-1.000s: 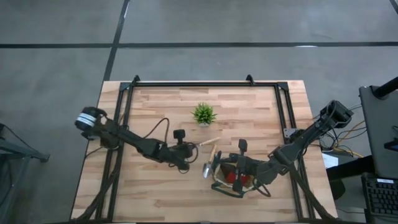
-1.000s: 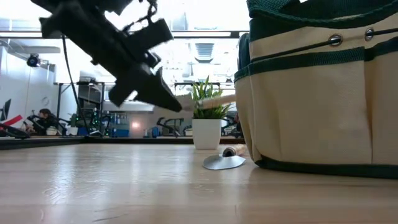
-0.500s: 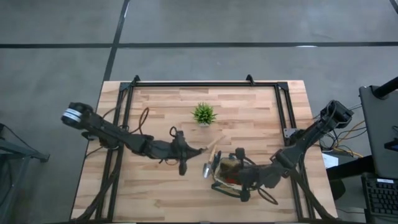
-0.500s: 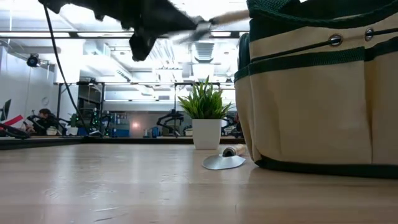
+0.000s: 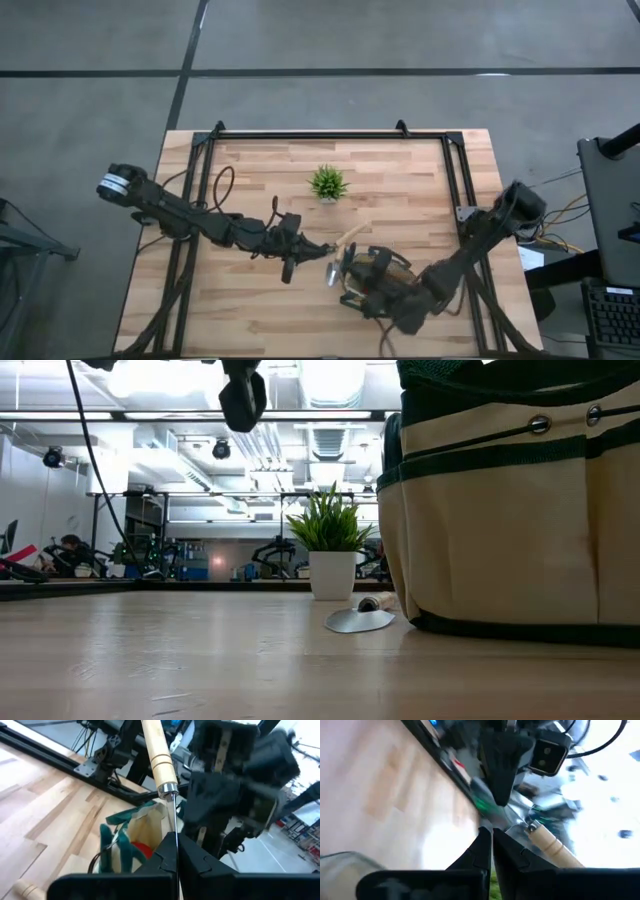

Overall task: Pick & Place Garden tools in Gardening bag
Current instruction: Put the brown trowel into the green gardening bag

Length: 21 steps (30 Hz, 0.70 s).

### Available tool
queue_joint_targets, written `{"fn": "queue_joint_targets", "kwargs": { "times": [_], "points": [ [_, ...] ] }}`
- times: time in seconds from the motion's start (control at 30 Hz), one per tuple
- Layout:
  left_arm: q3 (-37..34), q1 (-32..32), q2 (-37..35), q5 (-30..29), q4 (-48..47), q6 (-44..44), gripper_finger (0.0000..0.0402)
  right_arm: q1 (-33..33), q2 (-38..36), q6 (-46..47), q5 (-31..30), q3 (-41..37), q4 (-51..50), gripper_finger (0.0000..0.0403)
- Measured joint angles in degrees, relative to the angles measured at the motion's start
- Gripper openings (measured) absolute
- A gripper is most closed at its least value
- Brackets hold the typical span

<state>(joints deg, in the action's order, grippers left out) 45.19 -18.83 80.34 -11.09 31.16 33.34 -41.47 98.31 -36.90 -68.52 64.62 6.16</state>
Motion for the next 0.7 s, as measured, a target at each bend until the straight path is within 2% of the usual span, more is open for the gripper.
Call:
{"fn": "queue_joint_targets", "kwargs": {
  "times": [0.13,0.3,0.47,0.7],
  "points": [
    [0.0,0.0,0.0,0.6,0.3,0.0,0.0001,0.0,7.2,-8.9,-6.2,6.3,0.0,0.0027],
    [-0.1,-0.1,0.0,1.2,1.3,0.0,0.0001,0.0,14.1,-16.5,-17.2,14.4,0.1,0.0068],
    [-0.1,-0.2,0.0,2.5,2.4,0.3,0.0002,0.0,17.5,-18.8,-18.1,18.4,-1.0,0.0105],
    [-0.3,-0.3,0.0,2.7,2.8,0.6,0.0002,0.3,17.1,-18.3,-18.9,18.0,-4.4,0.0129]
  ]
}}
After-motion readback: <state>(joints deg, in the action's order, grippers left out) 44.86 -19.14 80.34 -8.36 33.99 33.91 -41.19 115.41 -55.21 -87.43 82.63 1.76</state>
